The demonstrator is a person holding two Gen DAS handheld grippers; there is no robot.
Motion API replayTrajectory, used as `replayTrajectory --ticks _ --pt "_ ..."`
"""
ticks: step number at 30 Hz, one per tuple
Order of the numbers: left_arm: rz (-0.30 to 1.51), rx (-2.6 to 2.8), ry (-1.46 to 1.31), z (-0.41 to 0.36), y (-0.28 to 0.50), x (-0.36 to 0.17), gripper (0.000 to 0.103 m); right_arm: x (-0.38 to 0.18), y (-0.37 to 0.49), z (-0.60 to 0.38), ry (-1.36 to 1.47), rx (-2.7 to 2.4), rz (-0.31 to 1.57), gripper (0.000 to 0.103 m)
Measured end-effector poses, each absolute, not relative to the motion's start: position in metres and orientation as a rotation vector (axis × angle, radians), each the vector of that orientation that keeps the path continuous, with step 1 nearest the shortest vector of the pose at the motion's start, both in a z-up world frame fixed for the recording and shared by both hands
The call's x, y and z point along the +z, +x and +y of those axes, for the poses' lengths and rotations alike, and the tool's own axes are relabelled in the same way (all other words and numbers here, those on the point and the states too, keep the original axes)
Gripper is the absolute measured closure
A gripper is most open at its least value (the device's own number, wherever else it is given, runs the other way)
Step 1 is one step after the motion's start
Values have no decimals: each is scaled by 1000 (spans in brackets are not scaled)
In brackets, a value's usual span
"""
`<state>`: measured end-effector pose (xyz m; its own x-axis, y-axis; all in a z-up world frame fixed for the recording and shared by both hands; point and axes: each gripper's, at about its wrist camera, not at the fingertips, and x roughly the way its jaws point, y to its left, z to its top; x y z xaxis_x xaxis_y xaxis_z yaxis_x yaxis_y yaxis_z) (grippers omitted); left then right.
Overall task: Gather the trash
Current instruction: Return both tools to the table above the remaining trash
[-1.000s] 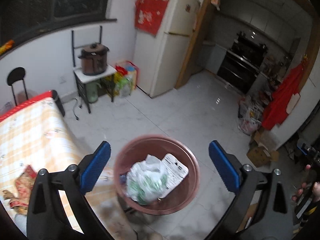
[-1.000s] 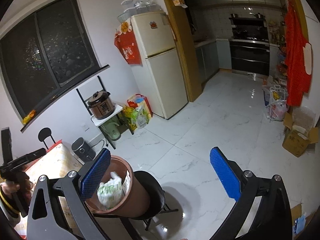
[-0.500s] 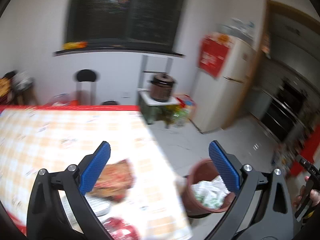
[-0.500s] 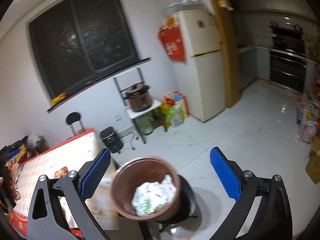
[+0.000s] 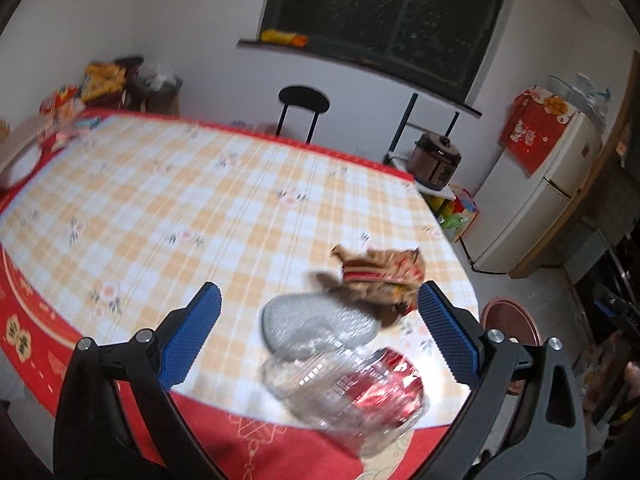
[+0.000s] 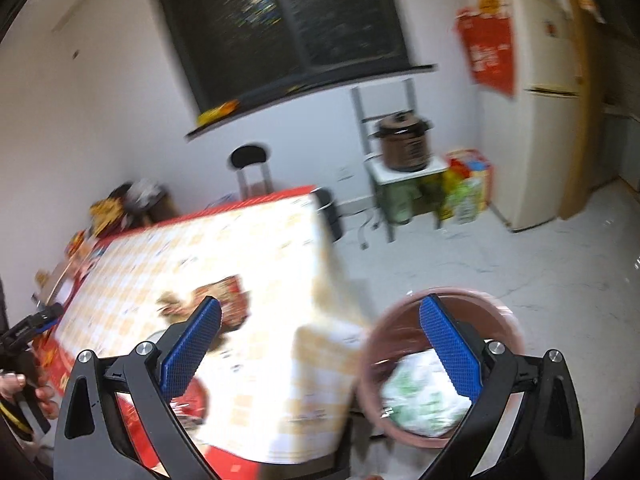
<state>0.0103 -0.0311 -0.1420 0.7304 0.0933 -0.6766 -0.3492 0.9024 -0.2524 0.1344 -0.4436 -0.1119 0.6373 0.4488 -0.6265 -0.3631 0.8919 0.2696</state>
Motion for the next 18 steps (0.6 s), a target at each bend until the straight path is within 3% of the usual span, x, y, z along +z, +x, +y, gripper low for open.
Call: replayTrajectory --ticks 18 --pt "839 100 -504 46 3 -222 6 -203 80 -220 -177 718 1085 5"
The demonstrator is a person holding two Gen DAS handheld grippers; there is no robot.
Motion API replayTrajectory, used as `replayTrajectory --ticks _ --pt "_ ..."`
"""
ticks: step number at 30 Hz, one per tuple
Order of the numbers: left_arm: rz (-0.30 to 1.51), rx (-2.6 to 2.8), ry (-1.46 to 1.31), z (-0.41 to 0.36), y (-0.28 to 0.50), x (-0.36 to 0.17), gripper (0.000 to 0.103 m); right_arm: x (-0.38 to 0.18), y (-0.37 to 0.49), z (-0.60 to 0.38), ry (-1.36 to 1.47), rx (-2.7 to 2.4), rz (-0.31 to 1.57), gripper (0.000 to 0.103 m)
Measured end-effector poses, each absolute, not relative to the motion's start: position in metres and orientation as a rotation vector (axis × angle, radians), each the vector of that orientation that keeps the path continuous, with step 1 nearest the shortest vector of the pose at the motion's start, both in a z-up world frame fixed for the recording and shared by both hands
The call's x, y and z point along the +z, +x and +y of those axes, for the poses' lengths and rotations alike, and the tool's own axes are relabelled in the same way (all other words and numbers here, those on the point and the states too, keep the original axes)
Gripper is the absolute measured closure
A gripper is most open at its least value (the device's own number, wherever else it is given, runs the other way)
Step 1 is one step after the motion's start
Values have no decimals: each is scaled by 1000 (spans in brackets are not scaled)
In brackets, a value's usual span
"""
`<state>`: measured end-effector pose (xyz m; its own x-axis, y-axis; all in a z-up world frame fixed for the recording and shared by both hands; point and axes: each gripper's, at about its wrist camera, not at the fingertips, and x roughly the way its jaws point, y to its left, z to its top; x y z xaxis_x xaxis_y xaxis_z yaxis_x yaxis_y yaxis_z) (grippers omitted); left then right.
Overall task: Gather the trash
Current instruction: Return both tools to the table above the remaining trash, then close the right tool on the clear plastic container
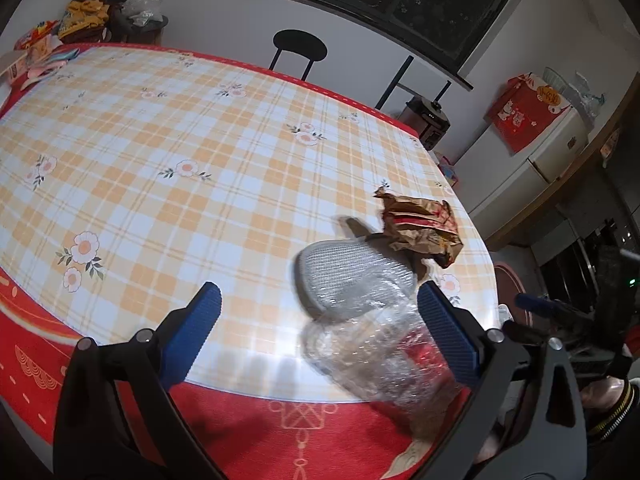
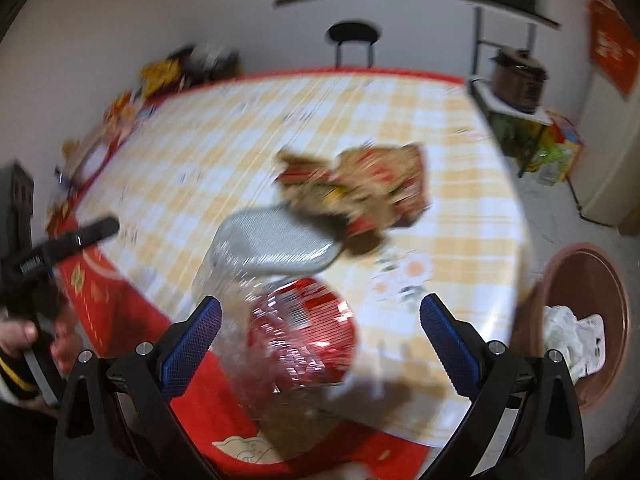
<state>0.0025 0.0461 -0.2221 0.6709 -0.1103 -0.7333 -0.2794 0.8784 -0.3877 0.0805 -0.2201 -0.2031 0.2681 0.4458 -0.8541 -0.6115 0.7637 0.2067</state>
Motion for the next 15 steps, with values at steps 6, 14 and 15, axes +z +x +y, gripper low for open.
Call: replayTrajectory --ticks 6,14,15 --pt "840 105 -545 74 -9 -236 6 -240 71 -176 -325 788 1184 5" --pt "838 112 -581 101 -19 -246 6 -269 70 -156 -400 779 1279 5" --pt "840 110 -582 103 -19 -247 6 -272 70 -155 -405 775 1292 5"
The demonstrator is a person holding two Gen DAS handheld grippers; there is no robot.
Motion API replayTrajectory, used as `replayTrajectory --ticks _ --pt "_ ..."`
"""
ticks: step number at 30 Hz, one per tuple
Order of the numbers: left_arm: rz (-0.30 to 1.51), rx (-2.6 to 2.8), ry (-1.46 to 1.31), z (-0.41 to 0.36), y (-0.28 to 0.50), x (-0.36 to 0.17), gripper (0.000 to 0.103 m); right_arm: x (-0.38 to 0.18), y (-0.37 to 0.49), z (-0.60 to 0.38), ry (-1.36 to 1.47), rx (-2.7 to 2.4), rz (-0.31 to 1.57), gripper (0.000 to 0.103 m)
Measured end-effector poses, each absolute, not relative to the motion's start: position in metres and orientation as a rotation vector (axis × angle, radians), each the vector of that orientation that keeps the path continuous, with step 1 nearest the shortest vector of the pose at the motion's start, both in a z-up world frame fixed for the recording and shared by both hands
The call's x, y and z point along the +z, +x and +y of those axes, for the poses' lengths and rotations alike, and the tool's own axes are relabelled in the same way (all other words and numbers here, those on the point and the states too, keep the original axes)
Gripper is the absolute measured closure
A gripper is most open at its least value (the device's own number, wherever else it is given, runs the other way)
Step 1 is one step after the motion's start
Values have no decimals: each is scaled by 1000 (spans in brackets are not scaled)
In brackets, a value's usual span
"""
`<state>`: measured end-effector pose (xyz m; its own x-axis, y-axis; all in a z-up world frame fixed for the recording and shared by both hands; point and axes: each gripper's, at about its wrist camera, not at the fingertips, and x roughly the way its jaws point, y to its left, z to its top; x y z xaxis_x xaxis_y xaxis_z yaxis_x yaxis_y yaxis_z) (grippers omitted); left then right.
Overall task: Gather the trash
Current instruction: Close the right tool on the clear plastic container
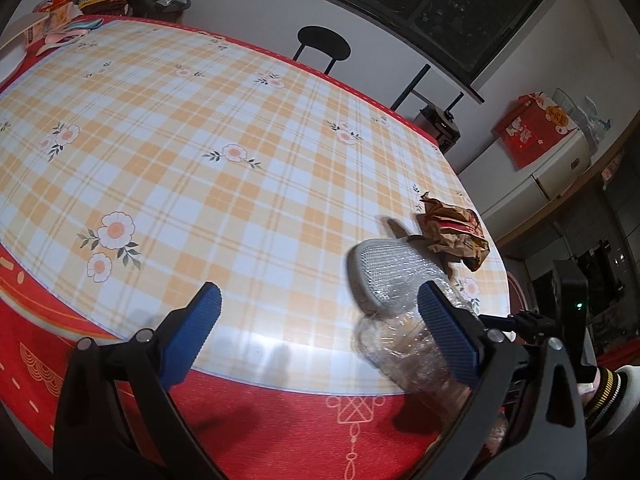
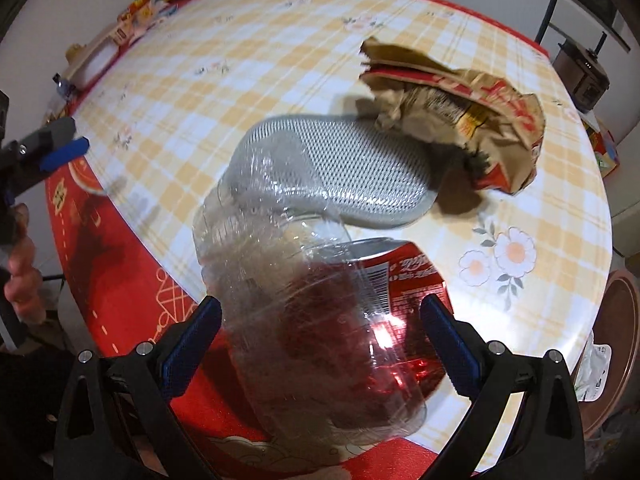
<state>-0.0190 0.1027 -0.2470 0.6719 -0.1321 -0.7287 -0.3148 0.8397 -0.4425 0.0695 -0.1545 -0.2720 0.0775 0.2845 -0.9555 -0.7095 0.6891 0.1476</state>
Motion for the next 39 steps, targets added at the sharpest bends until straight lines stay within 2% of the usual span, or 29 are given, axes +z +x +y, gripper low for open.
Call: replayTrajectory --ticks 10,15,24,26,34,39 --pt "852 54 -555 111 -8 -247 6 -280 67 -147 -421 740 1330 6" --pt "865 21 -538 110 0 -248 6 -276 67 -151 -384 723 1326 15" --pt "881 -38 -505 109 14 -248 6 -265 61 -159 -274 744 1341 38" --pt "882 -49 -489 109 17 -246 6 -260 59 -159 -225 771 1351 48" --pt "881 -60 -473 118 18 -246 6 -241 48 -142 -126 891 1317 75" --pt "866 -29 -484 130 13 -244 6 -224 50 -128 -100 942 1254 78"
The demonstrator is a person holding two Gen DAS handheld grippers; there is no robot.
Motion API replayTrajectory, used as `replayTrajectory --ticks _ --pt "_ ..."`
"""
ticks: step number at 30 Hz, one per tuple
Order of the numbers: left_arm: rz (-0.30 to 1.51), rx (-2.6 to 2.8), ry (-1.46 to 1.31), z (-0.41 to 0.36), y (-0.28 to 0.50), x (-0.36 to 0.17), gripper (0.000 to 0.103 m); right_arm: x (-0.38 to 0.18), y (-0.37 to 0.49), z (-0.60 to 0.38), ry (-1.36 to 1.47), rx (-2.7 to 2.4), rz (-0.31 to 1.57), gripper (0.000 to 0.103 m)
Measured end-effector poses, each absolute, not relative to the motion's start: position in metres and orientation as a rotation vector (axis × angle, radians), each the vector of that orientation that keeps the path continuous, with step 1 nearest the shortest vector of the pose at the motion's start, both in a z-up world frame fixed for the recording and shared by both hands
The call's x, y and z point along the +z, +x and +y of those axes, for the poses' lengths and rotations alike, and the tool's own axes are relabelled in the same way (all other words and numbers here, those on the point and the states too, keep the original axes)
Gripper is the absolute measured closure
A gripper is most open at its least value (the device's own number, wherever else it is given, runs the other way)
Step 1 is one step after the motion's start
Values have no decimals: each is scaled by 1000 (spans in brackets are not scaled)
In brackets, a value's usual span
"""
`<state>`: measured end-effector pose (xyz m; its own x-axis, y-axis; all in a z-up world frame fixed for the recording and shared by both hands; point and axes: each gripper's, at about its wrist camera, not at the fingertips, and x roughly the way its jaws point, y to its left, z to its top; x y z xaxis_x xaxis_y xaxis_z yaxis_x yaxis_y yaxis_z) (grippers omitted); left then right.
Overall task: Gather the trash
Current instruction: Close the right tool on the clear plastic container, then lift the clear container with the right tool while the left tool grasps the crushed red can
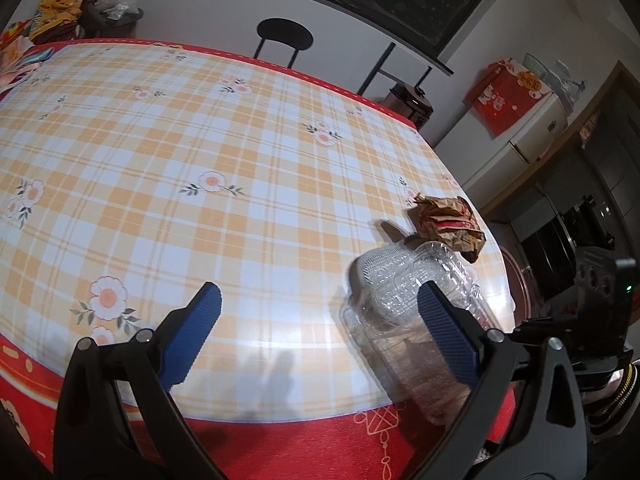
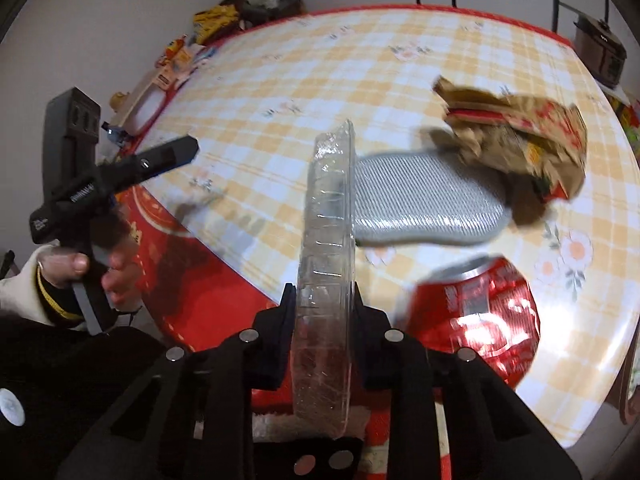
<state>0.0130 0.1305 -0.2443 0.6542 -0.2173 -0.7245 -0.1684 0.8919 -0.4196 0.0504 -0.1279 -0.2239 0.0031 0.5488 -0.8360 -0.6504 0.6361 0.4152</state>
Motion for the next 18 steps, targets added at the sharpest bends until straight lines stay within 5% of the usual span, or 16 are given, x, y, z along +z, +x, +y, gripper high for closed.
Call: replayTrajectory --ticks 18 --pt "835 -35 -478 108 17 -230 6 -120 75 -185 179 957 906 86"
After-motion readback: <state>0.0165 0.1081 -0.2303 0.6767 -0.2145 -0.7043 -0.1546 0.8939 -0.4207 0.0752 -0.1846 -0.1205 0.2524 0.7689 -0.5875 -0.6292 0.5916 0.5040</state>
